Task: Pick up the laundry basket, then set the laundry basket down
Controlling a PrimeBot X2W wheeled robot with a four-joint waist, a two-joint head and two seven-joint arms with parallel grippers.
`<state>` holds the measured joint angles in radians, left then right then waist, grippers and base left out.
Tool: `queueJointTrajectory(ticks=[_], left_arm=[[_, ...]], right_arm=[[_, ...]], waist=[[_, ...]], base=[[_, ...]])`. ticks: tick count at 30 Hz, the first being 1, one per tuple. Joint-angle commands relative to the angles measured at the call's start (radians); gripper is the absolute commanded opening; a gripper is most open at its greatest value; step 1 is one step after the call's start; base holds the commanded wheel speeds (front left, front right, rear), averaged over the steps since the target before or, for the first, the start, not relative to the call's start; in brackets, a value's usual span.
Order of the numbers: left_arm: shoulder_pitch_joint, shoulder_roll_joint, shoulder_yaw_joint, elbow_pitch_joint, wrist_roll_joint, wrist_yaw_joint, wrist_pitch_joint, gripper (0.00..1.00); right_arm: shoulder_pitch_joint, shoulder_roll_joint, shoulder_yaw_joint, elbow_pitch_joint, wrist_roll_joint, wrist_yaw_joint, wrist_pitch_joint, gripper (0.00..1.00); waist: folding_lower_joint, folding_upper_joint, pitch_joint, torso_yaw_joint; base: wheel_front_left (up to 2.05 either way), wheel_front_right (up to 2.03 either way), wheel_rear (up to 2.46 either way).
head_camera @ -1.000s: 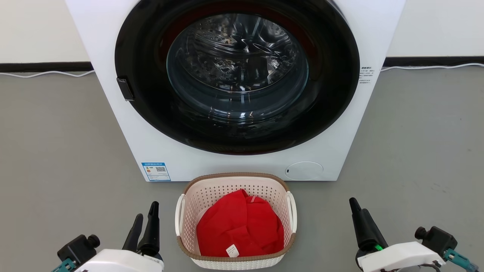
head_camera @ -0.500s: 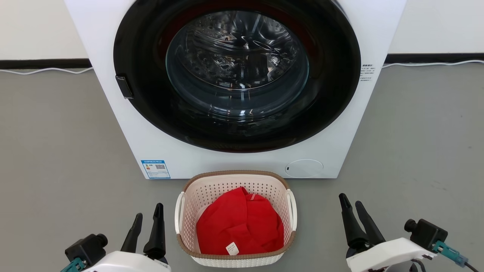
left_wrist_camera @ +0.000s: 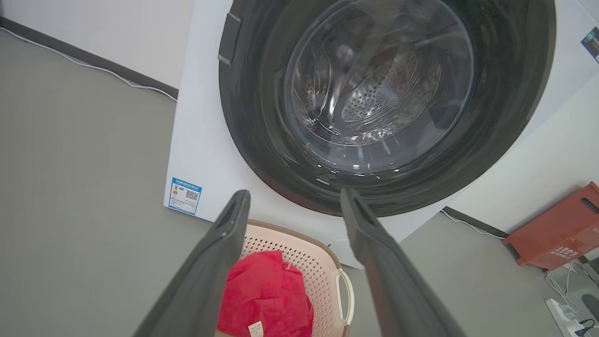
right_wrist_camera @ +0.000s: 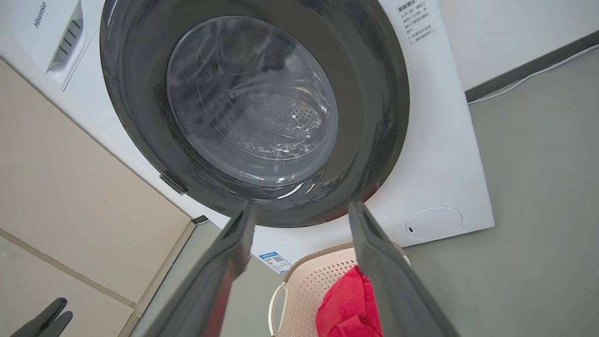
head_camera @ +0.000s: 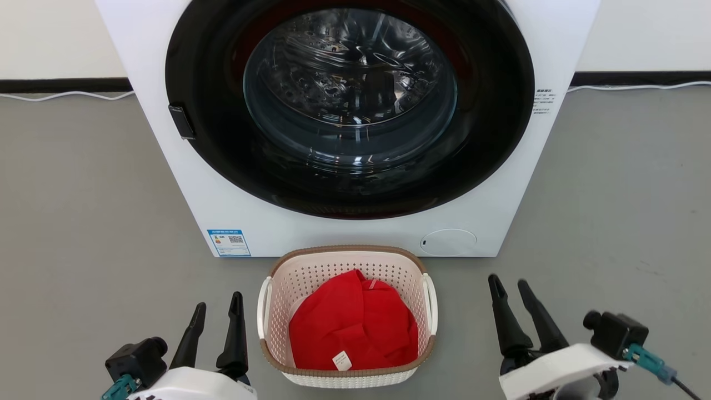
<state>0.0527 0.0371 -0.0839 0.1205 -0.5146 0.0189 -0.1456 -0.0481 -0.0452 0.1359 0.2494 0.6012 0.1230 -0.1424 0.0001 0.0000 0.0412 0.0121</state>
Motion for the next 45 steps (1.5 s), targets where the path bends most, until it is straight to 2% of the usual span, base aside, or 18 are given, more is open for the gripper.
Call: queueJointTrajectory(ticks=[1, 35, 45], left_arm=[[-0.027, 0.007, 0.016, -0.036, 0.034, 0.009, -0.015, 1.0], [-0.026, 0.013, -0.017, -0.062, 0.36, 0.062, -0.115, 1.0], [-0.02, 0.013, -0.018, -0.051, 0.352, 0.063, -0.116, 1.0]], right_arm=[[-0.044, -0.002, 0.025, -0.034, -0.032, 0.005, -0.018, 1.0], [-0.068, -0.005, 0.04, -0.037, -0.384, 0.008, -0.118, 1.0], [-0.056, -0.005, 0.0, -0.027, -0.366, 0.008, -0.119, 1.0]], waist=[[-0.0001, 0.0, 0.003, 0.0], [-0.0001, 0.0, 0.023, 0.001], [-0.0001, 0.0, 0.014, -0.001]], base=[[0.0, 0.0, 0.0], [0.0, 0.0, 0.0], [0.0, 0.0, 0.0]])
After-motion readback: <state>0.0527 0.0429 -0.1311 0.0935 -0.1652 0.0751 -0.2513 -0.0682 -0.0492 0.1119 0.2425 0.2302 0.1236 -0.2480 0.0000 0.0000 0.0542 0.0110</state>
